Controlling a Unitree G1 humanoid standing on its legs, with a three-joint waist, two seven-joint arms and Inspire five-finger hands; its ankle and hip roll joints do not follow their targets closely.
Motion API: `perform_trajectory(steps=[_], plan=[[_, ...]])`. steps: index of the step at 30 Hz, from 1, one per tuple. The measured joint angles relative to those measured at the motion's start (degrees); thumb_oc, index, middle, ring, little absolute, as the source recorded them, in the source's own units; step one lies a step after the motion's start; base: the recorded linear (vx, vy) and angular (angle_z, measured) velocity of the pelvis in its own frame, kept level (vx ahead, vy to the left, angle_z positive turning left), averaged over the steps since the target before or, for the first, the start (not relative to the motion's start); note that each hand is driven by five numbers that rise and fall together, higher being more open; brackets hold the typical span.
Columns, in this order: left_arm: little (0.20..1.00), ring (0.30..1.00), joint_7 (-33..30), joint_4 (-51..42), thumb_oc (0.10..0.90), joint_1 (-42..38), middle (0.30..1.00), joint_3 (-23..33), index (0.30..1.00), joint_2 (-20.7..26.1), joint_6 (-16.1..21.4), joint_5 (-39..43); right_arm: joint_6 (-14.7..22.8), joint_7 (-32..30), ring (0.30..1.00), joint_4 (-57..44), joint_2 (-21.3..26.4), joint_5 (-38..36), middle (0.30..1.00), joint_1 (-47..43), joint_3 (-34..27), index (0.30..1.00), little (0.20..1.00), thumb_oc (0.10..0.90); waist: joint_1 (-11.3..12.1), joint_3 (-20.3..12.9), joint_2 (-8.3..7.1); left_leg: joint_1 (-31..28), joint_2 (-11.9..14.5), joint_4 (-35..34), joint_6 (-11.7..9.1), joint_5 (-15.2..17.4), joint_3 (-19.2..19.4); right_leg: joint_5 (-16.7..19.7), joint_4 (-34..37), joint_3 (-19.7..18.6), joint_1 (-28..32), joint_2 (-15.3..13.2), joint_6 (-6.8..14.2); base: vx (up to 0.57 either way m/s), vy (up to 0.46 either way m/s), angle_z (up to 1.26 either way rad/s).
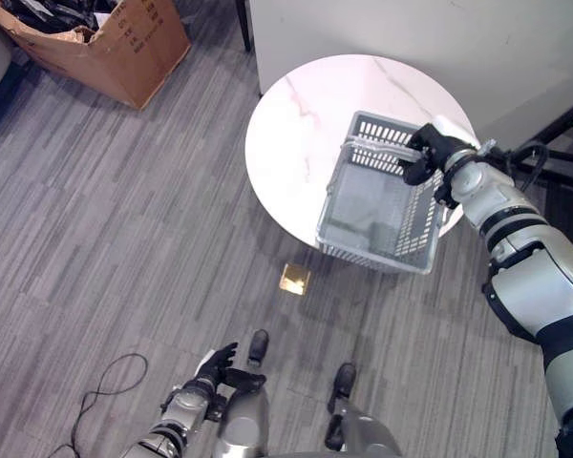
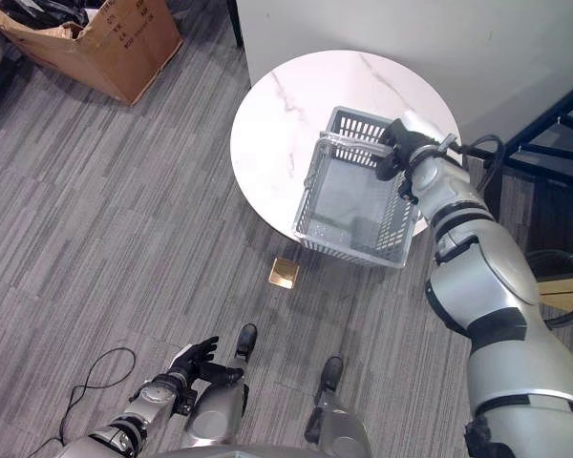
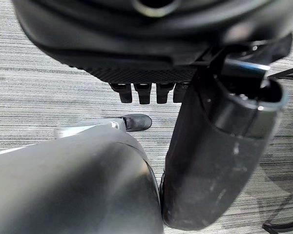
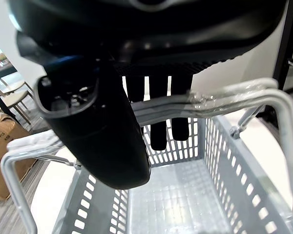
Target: Get the vegetables into the basket
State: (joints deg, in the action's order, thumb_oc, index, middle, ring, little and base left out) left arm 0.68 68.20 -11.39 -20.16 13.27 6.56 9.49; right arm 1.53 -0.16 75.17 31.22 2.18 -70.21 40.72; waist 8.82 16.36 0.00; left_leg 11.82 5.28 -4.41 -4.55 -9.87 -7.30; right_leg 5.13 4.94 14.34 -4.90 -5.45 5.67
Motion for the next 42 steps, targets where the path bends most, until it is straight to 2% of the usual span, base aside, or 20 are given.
perform_trajectory(steps=[2,4,10,12,13,16,18,19,20,22,23,25,30,35,42], plan=[[1.000,1.000,0.00,0.30,0.900,0.01,1.000,0.07,1.000,0.00,-0.38,-0.04,-0.69,0.12,0.300,-2.34,-0.21,-1.10,0.300,0.89,-0.51,0.300,0.300,0.400,-0.33,-0.15,-0.19,-0.72,0.03,-0.01,0.00,0.00,0.04,0.00,0.00,-0.02,0.66,0.01,0.00,0.02,0.012,-0.02],[1.000,1.000,0.05,0.89,0.900,-0.05,1.000,0.51,1.000,0.16,-1.16,-0.65,-2.02,1.00,0.300,-8.97,-0.15,-2.58,0.300,4.56,-0.23,0.300,0.300,0.400,-1.21,-0.67,-1.11,-2.22,0.23,-0.37,-0.10,0.09,0.37,0.00,0.00,-0.34,1.77,0.06,0.00,0.05,0.017,-0.06],[1.000,1.000,0.61,2.26,0.900,1.55,1.000,3.45,1.000,1.68,-3.08,-2.75,-2.69,4.22,0.300,-22.41,-1.70,-2.72,0.300,11.34,0.27,0.300,0.300,0.400,-3.71,-2.83,-4.67,-7.61,0.34,-0.66,-0.23,1.04,3.31,-0.03,0.01,-3.21,5.36,-0.12,0.04,0.04,0.044,-0.25],[1.000,1.000,0.73,3.57,0.900,4.02,1.000,5.04,1.000,2.42,-3.66,-2.76,-2.23,5.32,0.300,-28.80,-1.65,-4.83,0.300,15.25,-0.21,0.300,0.300,0.400,-5.60,-5.25,-6.20,-9.79,0.13,-0.67,0.15,1.77,5.24,-0.05,0.03,-5.05,6.50,-0.49,0.07,0.05,0.053,-0.39],[1.000,1.000,0.75,3.68,0.900,4.57,1.000,5.03,1.000,2.48,-3.73,-2.76,-2.23,5.63,0.300,-29.34,-1.64,-4.83,0.300,15.99,-0.21,0.300,0.300,0.400,-6.21,-6.05,-6.27,-10.20,-0.01,-0.67,0.30,1.87,5.41,-0.07,0.03,-5.18,6.85,-0.63,0.10,0.04,0.053,-0.34],[1.000,1.000,1.09,3.74,0.900,8.18,1.000,6.35,1.000,2.22,-3.84,-2.78,-2.27,7.81,0.300,-35.33,0.58,-5.05,0.300,20.33,-0.18,0.300,0.300,0.400,-8.33,-9.39,-5.42,-12.74,-0.38,-0.71,0.93,2.89,8.11,0.03,0.05,-8.02,7.74,-1.16,0.42,0.03,0.047,-0.38],[1.000,1.000,1.51,3.81,0.900,8.46,1.000,8.54,1.000,1.62,-4.19,-2.80,-2.67,8.29,0.300,-40.68,3.42,-5.58,0.300,24.17,-1.99,0.300,0.300,0.400,-8.75,-9.83,-4.84,-13.49,-0.42,-0.72,1.07,3.05,9.09,0.09,0.04,-8.70,7.99,-1.21,0.44,0.03,0.027,-0.28],[1.000,1.000,1.80,3.70,0.900,10.56,1.000,9.91,1.000,1.08,-4.21,-2.66,-2.42,9.62,0.300,-46.60,5.07,-7.74,0.300,28.33,-3.23,0.300,0.300,0.400,-9.55,-10.56,-3.88,-14.25,-0.40,-0.79,1.20,3.39,9.83,0.09,0.04,-9.47,8.24,-1.23,0.46,0.03,0.018,-0.25],[1.000,1.000,2.09,3.77,0.900,10.52,1.000,9.61,1.000,0.91,-4.23,-2.77,-2.55,10.43,0.300,-46.74,6.00,-7.70,0.300,28.91,-2.86,0.300,0.300,0.400,-10.59,-10.94,-3.19,-14.28,-0.29,-0.93,1.20,3.39,9.85,0.12,0.04,-9.61,8.24,-1.12,0.48,0.04,0.028,-0.22],[1.000,1.000,2.50,4.15,0.900,10.65,1.000,12.51,1.000,0.18,-4.50,-2.86,-3.66,11.38,0.300,-54.48,9.90,-7.64,0.300,36.39,-7.96,0.300,0.300,0.400,-10.69,-11.21,-2.81,-14.72,-0.21,-1.02,1.13,3.72,10.56,-0.01,0.02,-9.94,8.25,-1.09,0.47,0.03,0.017,-0.03],[1.000,1.000,2.62,4.10,0.900,11.66,1.000,13.43,1.000,0.01,-4.44,-2.66,-2.76,11.49,0.300,-57.31,10.89,-7.80,0.300,38.71,-8.59,0.300,0.300,0.400,-10.63,-11.37,-2.57,-15.04,-0.25,-1.04,1.19,3.83,10.80,-0.02,0.03,-10.16,8.63,-1.09,0.47,0.01,0.008,-0.28],[1.000,1.000,3.05,4.35,0.900,12.11,1.000,13.79,1.000,-0.27,-4.60,-2.81,-2.47,13.01,0.300,-59.59,14.73,-7.73,0.300,41.04,-7.80,0.300,0.300,0.400,-12.29,-11.70,-2.01,-15.98,-0.34,-1.05,1.28,4.24,11.96,0.04,0.03,-11.36,8.83,-1.22,0.57,0.01,0.010,-0.33],[1.000,1.000,3.42,4.35,0.900,12.43,1.000,12.87,1.000,-0.55,-4.85,-3.89,-2.59,13.80,0.300,-58.45,18.72,-7.46,0.300,43.57,-8.02,0.300,0.300,0.400,-14.26,-12.12,-1.09,-16.38,-0.05,-1.06,1.28,4.37,12.85,0.09,0.05,-12.28,8.66,-1.08,0.68,-0.01,0.005,-0.09],[1.000,1.000,4.24,2.32,0.900,13.02,1.000,10.79,1.000,-0.73,-4.92,-3.90,-2.59,14.26,0.300,-57.36,19.87,-6.33,0.300,49.02,-10.93,0.300,0.300,0.400,-14.37,-12.43,0.14,-16.35,0.03,-1.06,1.32,4.41,13.03,-0.03,0.12,-12.55,8.47,-1.11,0.84,0.00,-0.003,-0.01],[1.000,1.000,5.67,1.11,0.900,13.43,1.000,8.55,1.000,-0.84,-4.76,-3.87,-2.74,14.43,0.300,-46.51,20.34,-3.16,0.300,50.69,-12.15,0.300,0.300,0.400,-14.41,-11.93,1.53,-16.33,0.04,-1.06,1.33,4.46,13.35,-0.20,0.30,-12.78,8.24,-1.10,1.08,0.00,-0.005,-0.01]])
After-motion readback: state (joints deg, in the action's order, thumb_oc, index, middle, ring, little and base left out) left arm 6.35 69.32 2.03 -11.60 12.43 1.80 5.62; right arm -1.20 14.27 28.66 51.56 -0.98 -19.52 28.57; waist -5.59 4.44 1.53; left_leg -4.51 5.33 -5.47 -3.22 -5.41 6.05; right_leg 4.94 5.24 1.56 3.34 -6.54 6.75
